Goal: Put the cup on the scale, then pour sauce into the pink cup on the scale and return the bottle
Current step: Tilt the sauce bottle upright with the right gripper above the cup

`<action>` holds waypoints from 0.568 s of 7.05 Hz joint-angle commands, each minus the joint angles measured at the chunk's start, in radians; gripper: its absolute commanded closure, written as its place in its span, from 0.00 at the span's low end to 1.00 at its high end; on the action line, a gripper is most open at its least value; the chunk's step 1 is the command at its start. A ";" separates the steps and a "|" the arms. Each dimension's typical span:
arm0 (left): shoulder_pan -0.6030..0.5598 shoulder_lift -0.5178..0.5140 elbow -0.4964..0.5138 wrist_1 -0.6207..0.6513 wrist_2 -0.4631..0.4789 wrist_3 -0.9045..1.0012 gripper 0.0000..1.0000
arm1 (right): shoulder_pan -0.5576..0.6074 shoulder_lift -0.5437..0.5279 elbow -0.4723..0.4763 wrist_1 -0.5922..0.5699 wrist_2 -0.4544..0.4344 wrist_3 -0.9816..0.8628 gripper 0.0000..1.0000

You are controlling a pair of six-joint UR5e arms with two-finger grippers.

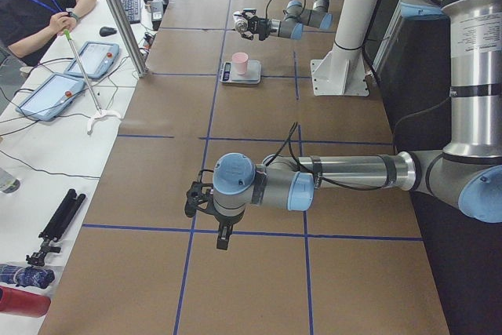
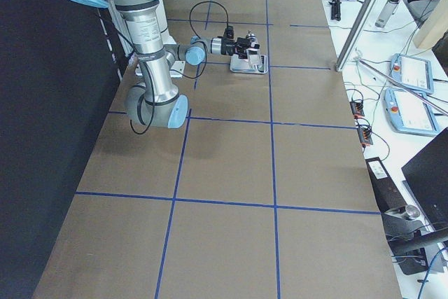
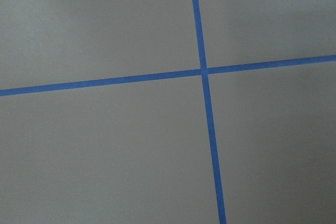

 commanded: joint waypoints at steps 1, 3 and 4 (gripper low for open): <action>0.000 0.002 0.000 0.000 0.000 0.000 0.00 | -0.020 -0.002 0.001 0.160 0.065 0.000 1.00; 0.000 0.000 0.003 0.000 0.000 0.002 0.00 | -0.027 -0.005 0.002 0.338 0.151 0.000 1.00; 0.000 0.002 -0.002 0.000 0.000 0.002 0.00 | -0.027 -0.016 0.002 0.435 0.186 0.000 1.00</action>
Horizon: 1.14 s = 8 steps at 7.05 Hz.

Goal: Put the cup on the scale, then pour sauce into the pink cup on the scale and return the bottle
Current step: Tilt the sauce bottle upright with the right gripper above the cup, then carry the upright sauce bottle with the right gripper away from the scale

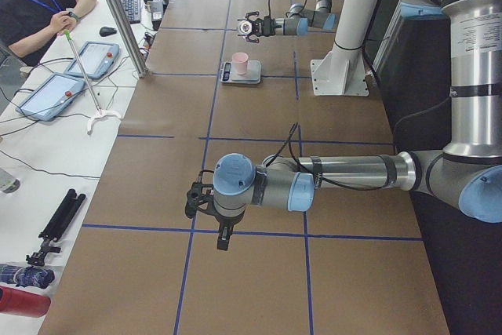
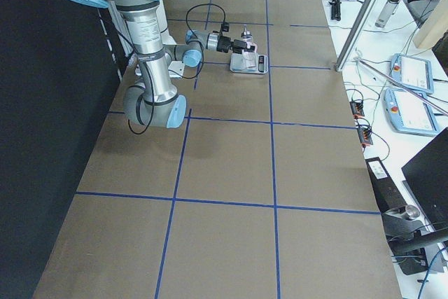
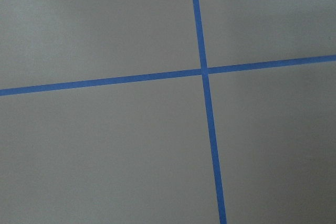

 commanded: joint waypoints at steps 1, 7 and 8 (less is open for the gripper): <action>0.000 -0.001 -0.007 -0.001 0.000 0.000 0.00 | 0.000 -0.029 0.001 0.237 0.106 0.000 1.00; 0.000 -0.001 -0.001 -0.010 0.012 0.006 0.00 | 0.005 -0.144 0.008 0.702 0.230 0.259 1.00; 0.000 0.001 -0.004 -0.010 0.014 0.008 0.00 | 0.007 -0.206 0.008 0.794 0.236 0.261 1.00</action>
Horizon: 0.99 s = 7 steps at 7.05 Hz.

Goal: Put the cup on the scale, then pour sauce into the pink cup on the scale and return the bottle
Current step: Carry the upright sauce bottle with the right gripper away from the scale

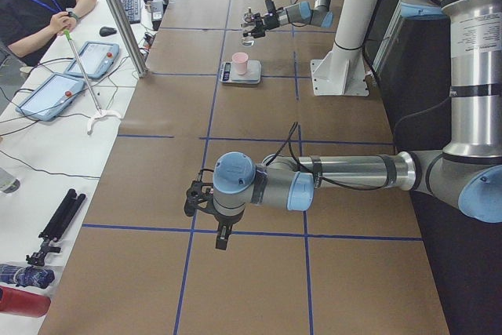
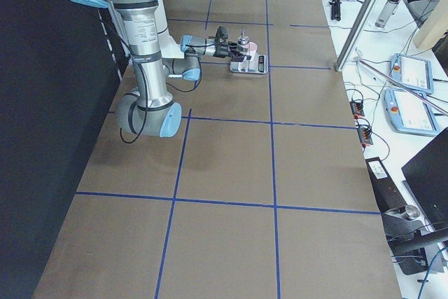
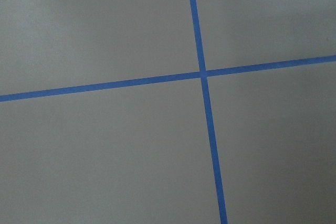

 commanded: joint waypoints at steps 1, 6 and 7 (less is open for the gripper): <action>-0.001 0.000 -0.002 0.000 0.005 0.001 0.00 | 0.001 -0.120 0.001 0.184 0.005 0.028 1.00; -0.001 0.010 -0.003 0.000 0.008 0.001 0.00 | 0.046 -0.347 -0.011 0.263 0.005 0.141 1.00; 0.001 0.010 -0.003 0.000 0.008 0.001 0.00 | 0.046 -0.353 -0.032 0.264 0.005 0.170 1.00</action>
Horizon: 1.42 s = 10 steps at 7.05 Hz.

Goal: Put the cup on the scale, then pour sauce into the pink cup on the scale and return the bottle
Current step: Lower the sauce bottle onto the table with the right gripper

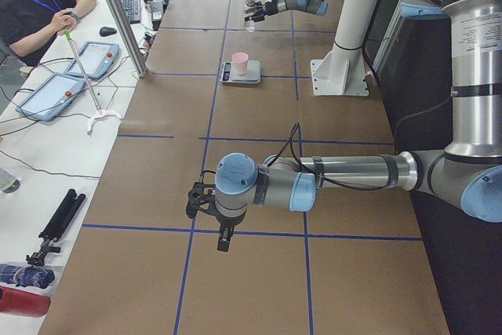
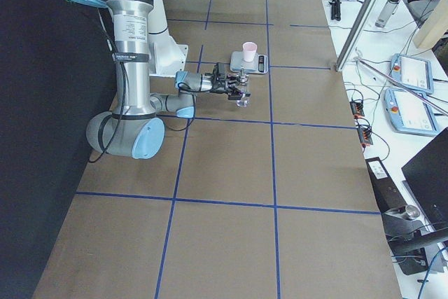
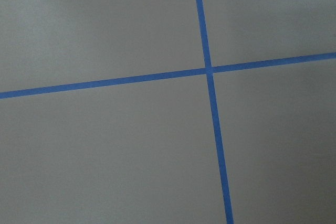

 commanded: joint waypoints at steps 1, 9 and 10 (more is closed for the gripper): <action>0.001 0.001 0.000 0.002 0.000 0.000 0.00 | 0.004 -0.018 -0.028 0.001 0.000 0.060 1.00; 0.000 0.001 0.000 0.002 -0.001 0.000 0.00 | 0.000 -0.009 -0.087 -0.002 0.010 0.103 1.00; 0.001 0.001 0.000 0.002 -0.001 0.000 0.00 | 0.000 -0.008 -0.087 -0.002 0.019 0.104 1.00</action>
